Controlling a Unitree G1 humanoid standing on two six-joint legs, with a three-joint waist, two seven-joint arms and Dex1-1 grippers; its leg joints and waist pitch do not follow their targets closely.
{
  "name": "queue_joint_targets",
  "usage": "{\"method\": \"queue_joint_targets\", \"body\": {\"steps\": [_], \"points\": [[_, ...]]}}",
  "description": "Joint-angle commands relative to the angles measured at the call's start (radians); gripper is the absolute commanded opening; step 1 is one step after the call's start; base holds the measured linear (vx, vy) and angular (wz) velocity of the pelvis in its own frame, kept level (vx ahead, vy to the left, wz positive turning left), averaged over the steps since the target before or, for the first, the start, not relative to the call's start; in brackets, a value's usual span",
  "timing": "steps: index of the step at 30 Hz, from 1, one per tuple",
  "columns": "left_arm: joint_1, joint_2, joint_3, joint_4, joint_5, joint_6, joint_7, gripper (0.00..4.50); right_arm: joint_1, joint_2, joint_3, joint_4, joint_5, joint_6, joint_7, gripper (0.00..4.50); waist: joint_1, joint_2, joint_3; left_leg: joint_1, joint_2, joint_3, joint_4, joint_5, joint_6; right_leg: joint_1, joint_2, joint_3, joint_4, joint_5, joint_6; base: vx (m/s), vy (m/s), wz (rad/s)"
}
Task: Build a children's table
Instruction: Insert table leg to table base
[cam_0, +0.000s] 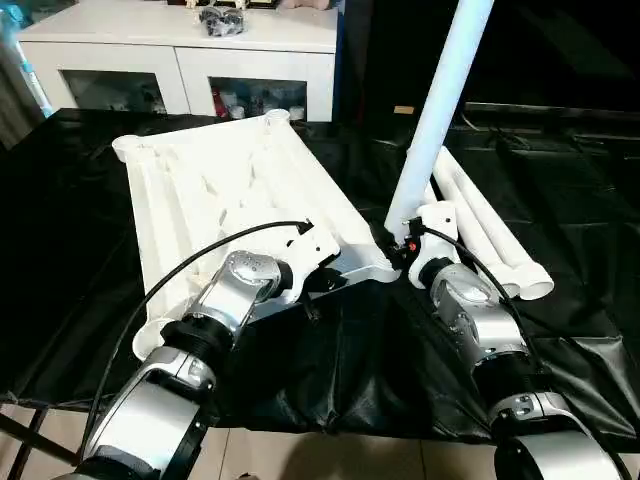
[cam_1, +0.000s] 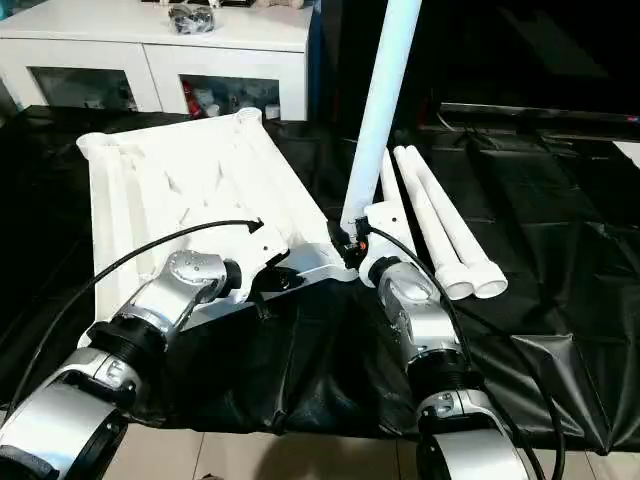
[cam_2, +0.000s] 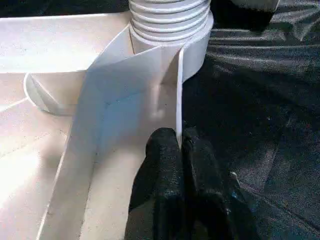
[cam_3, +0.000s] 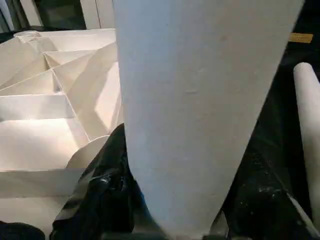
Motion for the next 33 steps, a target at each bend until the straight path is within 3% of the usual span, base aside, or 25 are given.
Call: {"method": "queue_joint_targets", "body": {"steps": [1, 9, 10, 11, 16, 21, 26, 33], "points": [[0.002, -0.021, -0.018, -0.029, 0.014, 0.012, 0.03, 0.0, 0.047, 0.061, 0.067, 0.104, -0.017, 0.067, 0.044, 1.91, -0.002, -0.003, -0.035, 0.015, 0.107, -0.066, -0.085, -0.331, -0.002, 0.016, -0.143, 0.09, -0.112, -0.447, -0.12, 0.0, 0.0, 0.0], [0.023, -0.015, -0.027, -0.062, 0.014, 0.011, 0.003, 0.0, 0.039, 0.053, 0.091, 0.11, -0.047, 0.045, 0.095, 1.91, -0.005, -0.006, -0.032, 0.016, 0.106, -0.069, -0.086, -0.353, -0.002, 0.011, -0.146, 0.091, -0.12, -0.509, -0.1, 0.0, 0.0, 0.0], [0.026, -0.014, -0.028, -0.068, 0.013, 0.014, 0.001, 0.0, 0.038, 0.054, 0.09, 0.11, -0.047, 0.042, 0.098, 1.91, -0.006, -0.005, -0.033, 0.016, 0.108, -0.069, -0.088, -0.349, -0.003, 0.011, -0.146, 0.091, -0.118, -0.489, -0.103, 0.0, 0.0, 0.0], [0.03, -0.014, -0.029, -0.076, 0.012, 0.016, -0.001, 0.0, 0.036, 0.053, 0.089, 0.11, -0.045, 0.04, 0.111, 2.47, -0.007, -0.006, -0.034, 0.014, 0.108, -0.069, -0.089, -0.343, -0.002, 0.012, -0.145, 0.091, -0.116, -0.472, -0.108, 0.0, 0.0, 0.0], [0.04, -0.007, -0.028, -0.089, 0.012, 0.007, -0.017, 0.0, 0.032, 0.052, 0.077, 0.105, -0.047, 0.027, 0.128, 2.69, -0.006, -0.006, -0.036, 0.012, 0.108, -0.064, -0.089, -0.303, 0.01, 0.016, -0.145, 0.094, -0.111, -0.407, -0.131, 0.0, 0.0, 0.0], [0.053, 0.017, -0.03, -0.102, 0.01, -0.016, -0.055, 0.0, 0.035, 0.042, 0.073, 0.07, -0.032, 0.013, 0.191, 3.35, -0.006, -0.007, -0.035, 0.01, 0.108, -0.062, -0.089, -0.287, 0.021, 0.018, -0.145, 0.094, -0.11, -0.397, -0.133, 0.0, 0.0, 0.0], [0.061, 0.049, -0.031, -0.116, 0.006, -0.033, -0.098, 0.0, 0.04, 0.02, 0.071, 0.03, -0.016, 0.018, 0.243, 3.72, -0.005, -0.009, -0.039, 0.005, 0.107, -0.059, -0.088, -0.243, 0.035, 0.025, -0.143, 0.095, -0.101, -0.322, -0.151, 0.0, 0.0, 0.0], [0.069, 0.103, -0.037, -0.121, -0.004, -0.081, -0.196, 0.0, 0.06, -0.042, 0.075, -0.044, 0.006, 0.046, 0.366, 3.72, -0.002, -0.004, -0.044, 0.005, 0.108, -0.056, -0.084, -0.172, 0.061, 0.03, -0.138, 0.091, -0.086, -0.21, -0.179, 0.0, 0.0, 0.0]]}}
